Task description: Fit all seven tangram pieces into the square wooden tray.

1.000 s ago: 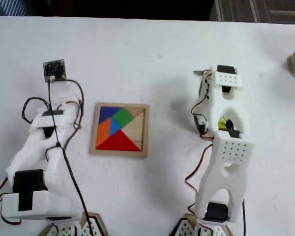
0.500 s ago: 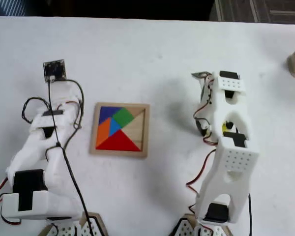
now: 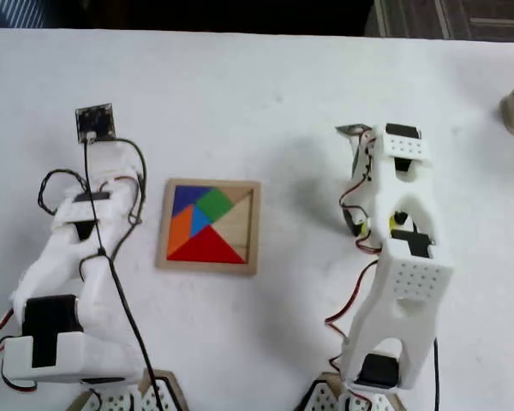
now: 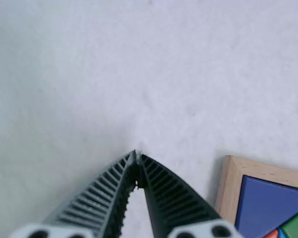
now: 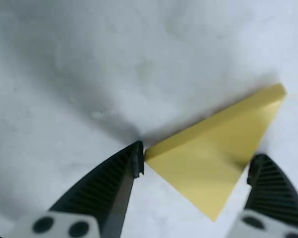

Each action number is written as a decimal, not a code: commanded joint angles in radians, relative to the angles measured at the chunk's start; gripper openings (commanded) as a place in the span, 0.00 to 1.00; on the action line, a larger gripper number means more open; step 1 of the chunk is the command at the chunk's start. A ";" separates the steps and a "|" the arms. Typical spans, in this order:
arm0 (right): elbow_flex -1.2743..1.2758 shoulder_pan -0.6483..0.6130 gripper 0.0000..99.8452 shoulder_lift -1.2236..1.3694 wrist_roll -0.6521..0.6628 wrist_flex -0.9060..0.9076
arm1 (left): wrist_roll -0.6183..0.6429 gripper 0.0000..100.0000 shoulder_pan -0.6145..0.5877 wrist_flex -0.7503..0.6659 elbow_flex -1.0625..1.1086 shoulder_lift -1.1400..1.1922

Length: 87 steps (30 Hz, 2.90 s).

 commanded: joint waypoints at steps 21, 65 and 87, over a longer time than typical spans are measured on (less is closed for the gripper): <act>-0.055 0.039 0.15 -0.018 0.012 -0.036 | 0.006 0.03 -0.010 0.000 -0.049 -0.004; -0.037 -0.532 0.16 -0.440 -0.537 0.139 | 0.006 0.03 -0.099 -0.003 -0.083 -0.004; -0.041 -0.792 0.16 -0.156 -0.844 -0.171 | 0.006 0.03 -0.145 -0.003 -0.097 -0.004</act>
